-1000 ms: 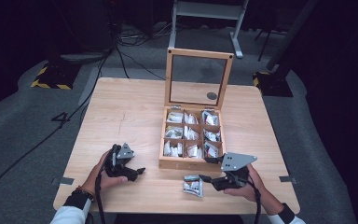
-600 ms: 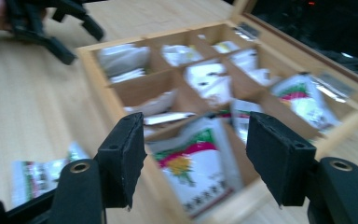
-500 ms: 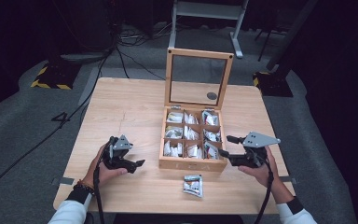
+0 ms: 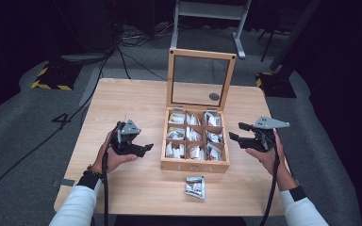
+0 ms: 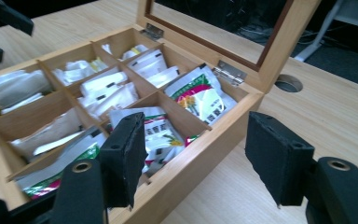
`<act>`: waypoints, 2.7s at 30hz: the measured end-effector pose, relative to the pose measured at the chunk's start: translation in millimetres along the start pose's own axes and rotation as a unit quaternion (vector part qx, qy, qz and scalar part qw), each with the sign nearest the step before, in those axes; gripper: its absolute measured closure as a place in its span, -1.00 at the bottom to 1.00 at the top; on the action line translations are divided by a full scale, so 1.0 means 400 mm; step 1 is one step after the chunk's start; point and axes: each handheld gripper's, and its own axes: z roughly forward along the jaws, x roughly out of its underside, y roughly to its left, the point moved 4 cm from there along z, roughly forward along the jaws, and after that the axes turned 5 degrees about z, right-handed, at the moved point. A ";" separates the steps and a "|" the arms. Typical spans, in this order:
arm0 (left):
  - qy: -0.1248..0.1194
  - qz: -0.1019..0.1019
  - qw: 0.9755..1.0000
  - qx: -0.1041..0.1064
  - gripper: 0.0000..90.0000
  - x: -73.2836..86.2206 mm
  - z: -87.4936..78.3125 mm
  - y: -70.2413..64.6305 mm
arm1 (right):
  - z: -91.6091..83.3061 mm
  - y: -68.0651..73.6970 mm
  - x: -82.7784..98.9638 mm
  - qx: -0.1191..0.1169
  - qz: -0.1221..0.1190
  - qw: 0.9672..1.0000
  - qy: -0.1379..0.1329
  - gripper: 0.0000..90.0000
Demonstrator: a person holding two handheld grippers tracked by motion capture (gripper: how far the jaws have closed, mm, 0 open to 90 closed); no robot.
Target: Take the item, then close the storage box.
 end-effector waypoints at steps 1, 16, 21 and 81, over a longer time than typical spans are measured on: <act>-0.002 0.000 1.000 -0.003 -0.55 -0.007 0.002 0.003 | 0.003 -0.002 -0.004 0.000 -0.001 1.000 0.000 -0.15; -0.034 -0.012 0.999 -0.024 -0.55 -0.131 0.090 0.061 | 0.049 -0.059 -0.097 0.023 0.013 1.000 -0.013 -0.15; -0.042 -0.028 0.999 -0.018 -0.53 -0.177 0.125 0.081 | 0.096 -0.062 -0.114 0.025 0.003 1.000 0.003 -0.15; 0.030 -0.059 0.996 -0.054 -0.36 -0.332 0.324 0.175 | 0.311 -0.179 -0.132 0.052 0.085 0.992 0.074 0.26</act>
